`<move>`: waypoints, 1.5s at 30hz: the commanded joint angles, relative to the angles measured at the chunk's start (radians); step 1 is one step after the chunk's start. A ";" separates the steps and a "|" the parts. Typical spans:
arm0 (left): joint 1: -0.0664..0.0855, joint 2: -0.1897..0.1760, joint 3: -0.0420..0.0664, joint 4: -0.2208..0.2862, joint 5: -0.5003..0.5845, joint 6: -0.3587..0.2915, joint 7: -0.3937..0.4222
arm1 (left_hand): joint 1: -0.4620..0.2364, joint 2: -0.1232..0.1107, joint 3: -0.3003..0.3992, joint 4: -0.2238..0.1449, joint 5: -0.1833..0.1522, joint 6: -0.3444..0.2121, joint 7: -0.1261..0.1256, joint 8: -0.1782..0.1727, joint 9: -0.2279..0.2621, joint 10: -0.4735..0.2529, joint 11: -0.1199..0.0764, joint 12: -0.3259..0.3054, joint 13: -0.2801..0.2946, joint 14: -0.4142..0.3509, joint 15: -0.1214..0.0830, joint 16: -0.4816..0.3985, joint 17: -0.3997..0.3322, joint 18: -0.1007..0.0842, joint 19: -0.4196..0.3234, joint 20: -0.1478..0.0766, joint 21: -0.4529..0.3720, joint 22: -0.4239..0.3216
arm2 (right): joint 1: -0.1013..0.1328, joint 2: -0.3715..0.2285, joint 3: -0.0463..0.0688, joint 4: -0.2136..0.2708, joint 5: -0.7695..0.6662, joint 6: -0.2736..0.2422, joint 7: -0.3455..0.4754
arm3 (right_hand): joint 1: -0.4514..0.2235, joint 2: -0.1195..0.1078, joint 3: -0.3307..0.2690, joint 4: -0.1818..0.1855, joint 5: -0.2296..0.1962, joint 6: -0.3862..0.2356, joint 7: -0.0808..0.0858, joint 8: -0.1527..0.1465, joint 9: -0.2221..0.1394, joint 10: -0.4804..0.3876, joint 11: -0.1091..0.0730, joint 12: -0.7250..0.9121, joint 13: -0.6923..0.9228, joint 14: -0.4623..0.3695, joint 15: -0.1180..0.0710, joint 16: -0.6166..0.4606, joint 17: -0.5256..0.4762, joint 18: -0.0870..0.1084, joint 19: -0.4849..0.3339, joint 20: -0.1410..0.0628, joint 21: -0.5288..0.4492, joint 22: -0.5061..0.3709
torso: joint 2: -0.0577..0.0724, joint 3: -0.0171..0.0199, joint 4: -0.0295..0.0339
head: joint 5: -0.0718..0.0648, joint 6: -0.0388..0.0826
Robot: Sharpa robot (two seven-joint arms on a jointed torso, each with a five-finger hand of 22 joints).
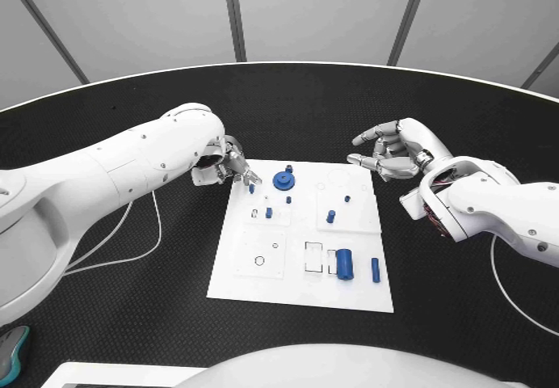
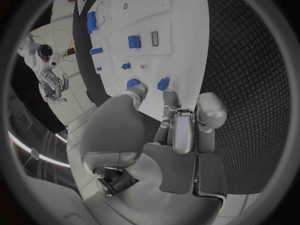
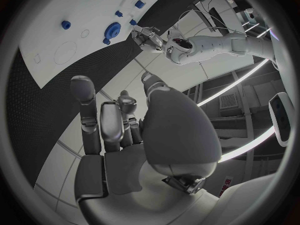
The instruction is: Assemble the parts on the task board
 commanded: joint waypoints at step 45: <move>-0.003 0.015 0.000 -0.018 0.004 0.032 -0.017 | 0.031 0.049 0.013 -0.002 -0.003 0.020 -0.001 -0.007 -0.010 0.006 -0.004 0.010 0.006 0.070 0.004 0.009 0.107 -0.012 0.004 0.006 0.012 0.013 | 0.000 0.001 0.000 0.004 0.000 0.002 0.001 | -0.007 0.007 -0.006 0.003 0.004 0.003 0.000 0.007 -0.002 0.004 0.000 0.004 0.001 0.005 -0.009 -0.004 0.002 0.013 0.007 0.001 -0.002 0.000 | 0.001 -0.0005 0.0000 | -0.003 -0.009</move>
